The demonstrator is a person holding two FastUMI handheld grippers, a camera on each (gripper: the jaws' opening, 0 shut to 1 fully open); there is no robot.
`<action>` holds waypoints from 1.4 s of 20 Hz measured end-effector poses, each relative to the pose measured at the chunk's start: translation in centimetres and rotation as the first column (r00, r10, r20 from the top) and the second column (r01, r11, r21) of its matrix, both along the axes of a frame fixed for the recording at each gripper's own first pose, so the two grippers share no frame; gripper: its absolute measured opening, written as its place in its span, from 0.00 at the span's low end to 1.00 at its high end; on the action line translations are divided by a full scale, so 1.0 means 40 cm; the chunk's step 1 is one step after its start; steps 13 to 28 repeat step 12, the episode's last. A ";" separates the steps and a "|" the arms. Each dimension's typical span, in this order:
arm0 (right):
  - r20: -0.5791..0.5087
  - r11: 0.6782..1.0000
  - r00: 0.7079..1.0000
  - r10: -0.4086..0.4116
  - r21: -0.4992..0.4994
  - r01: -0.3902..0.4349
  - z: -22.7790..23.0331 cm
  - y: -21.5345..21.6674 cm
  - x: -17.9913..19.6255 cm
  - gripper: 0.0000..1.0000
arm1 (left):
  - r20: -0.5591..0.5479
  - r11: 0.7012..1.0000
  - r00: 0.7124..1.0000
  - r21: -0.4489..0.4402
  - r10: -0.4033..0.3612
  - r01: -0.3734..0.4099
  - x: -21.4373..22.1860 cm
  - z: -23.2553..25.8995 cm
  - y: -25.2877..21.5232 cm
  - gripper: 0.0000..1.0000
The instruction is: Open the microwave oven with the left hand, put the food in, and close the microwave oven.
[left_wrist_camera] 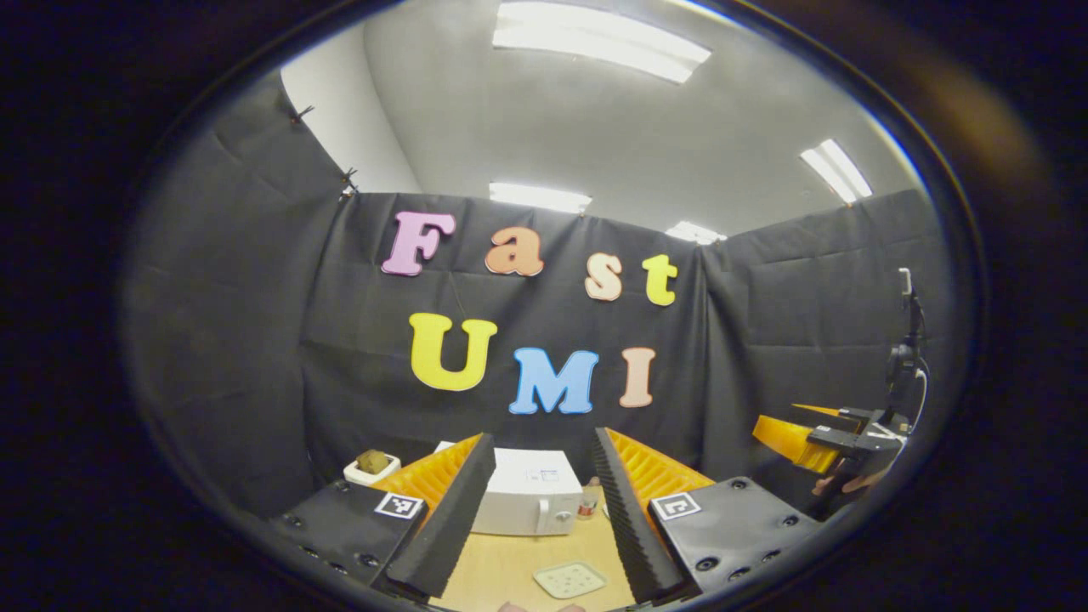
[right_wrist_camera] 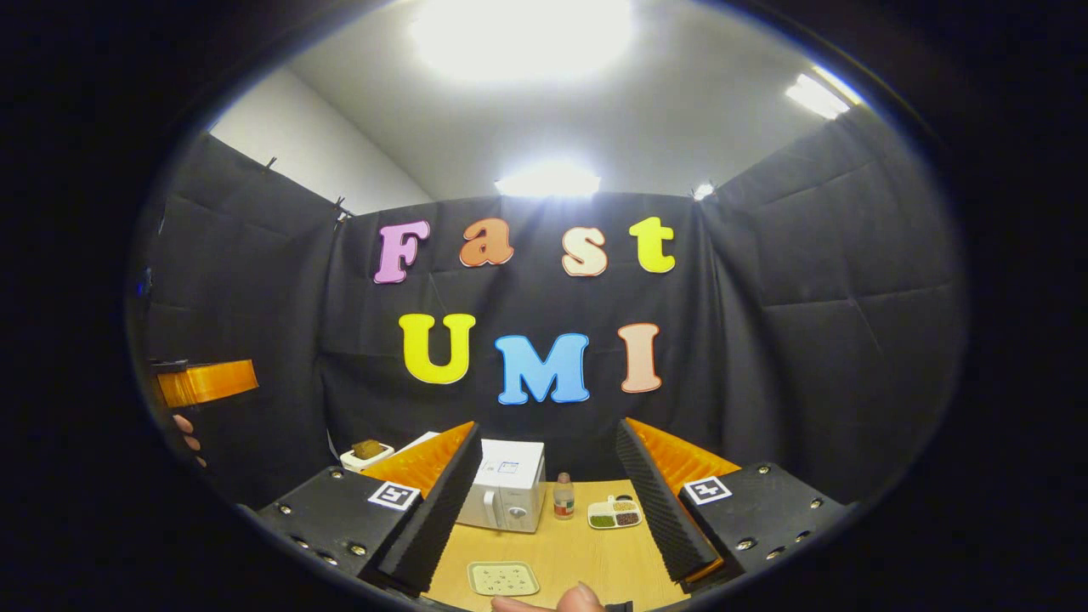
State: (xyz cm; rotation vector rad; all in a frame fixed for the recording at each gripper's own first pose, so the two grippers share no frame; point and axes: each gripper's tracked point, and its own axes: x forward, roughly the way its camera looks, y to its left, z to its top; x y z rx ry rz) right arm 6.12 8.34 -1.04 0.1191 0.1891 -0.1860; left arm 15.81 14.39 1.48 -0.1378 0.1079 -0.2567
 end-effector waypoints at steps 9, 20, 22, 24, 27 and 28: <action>-0.005 1.000 1.000 -0.003 -0.031 0.003 0.018 0.026 0.020 0.97 | 0.028 1.000 0.999 0.003 -0.017 0.017 0.021 -0.007 0.005 0.81; -0.016 1.000 1.000 0.003 -0.008 -0.004 0.007 0.031 0.030 0.97 | 0.025 1.000 1.000 -0.004 -0.017 0.017 0.024 -0.007 0.006 0.76; -0.016 1.000 1.000 0.003 -0.008 -0.004 0.007 0.031 0.030 0.97 | 0.025 1.000 1.000 -0.004 -0.017 0.017 0.024 -0.007 0.006 0.76; -0.016 1.000 1.000 0.003 -0.008 -0.004 0.007 0.031 0.030 0.97 | 0.025 1.000 1.000 -0.004 -0.017 0.017 0.024 -0.007 0.006 0.76; -0.016 1.000 1.000 0.003 -0.008 -0.004 0.007 0.031 0.030 0.97 | 0.025 1.000 1.000 -0.004 -0.017 0.017 0.024 -0.007 0.006 0.76; -0.016 1.000 1.000 0.003 -0.008 -0.004 0.007 0.031 0.030 0.97 | 0.025 1.000 1.000 -0.004 -0.017 0.017 0.024 -0.007 0.006 0.76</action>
